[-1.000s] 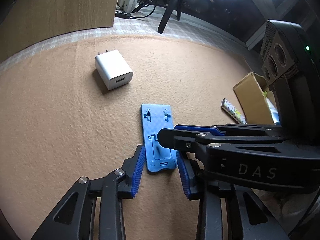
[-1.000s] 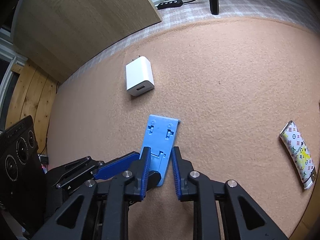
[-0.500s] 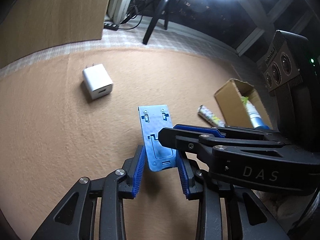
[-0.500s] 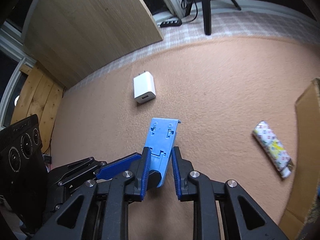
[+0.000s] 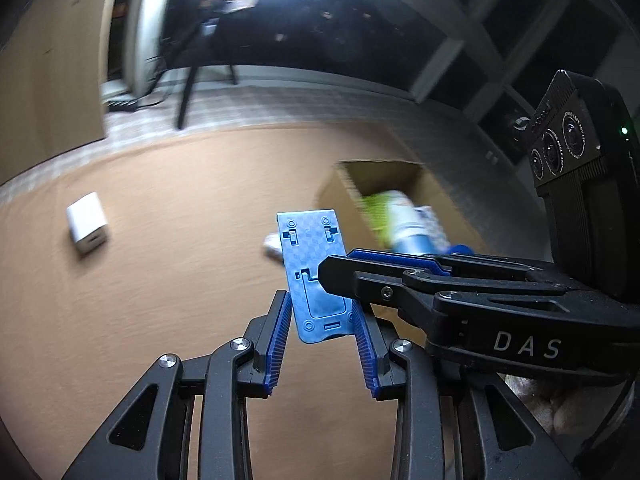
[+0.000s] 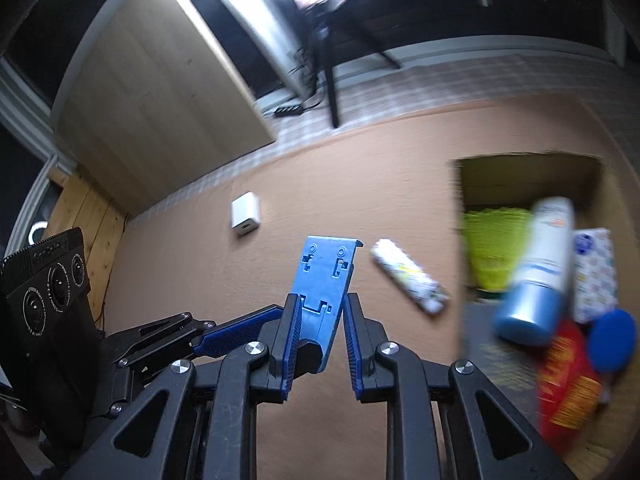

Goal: Organize objects
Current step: 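Grasp the blue phone stand with the right tool and lift it, then carry the blue stand over the box and open the right tool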

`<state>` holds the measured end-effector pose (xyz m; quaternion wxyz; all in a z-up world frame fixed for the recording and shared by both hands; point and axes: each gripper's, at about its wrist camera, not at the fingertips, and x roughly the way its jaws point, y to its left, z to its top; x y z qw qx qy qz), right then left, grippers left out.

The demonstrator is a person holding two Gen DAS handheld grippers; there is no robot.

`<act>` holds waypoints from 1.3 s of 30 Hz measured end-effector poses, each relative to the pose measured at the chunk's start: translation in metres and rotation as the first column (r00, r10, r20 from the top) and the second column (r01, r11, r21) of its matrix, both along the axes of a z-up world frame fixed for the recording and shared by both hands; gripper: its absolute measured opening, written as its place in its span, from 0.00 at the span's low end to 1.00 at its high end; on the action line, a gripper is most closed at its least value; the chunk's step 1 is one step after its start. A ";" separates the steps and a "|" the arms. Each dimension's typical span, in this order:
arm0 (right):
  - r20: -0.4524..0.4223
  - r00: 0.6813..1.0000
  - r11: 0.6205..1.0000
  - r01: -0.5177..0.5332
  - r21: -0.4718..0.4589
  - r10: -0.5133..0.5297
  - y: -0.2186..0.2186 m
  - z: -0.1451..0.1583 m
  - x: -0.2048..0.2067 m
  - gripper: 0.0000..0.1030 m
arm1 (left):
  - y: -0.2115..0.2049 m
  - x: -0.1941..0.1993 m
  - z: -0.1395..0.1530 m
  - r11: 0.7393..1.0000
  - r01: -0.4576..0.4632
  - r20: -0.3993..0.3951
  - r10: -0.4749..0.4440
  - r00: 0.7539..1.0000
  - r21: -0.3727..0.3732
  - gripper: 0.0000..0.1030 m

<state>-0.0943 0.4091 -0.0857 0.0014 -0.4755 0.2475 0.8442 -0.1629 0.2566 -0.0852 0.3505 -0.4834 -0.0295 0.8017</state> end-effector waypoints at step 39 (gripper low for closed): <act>-0.029 0.990 0.990 0.136 0.035 -0.135 0.070 0.015 0.096 0.39 | 0.102 0.052 0.011 0.989 0.146 0.001 -0.146 0.989 0.001 0.35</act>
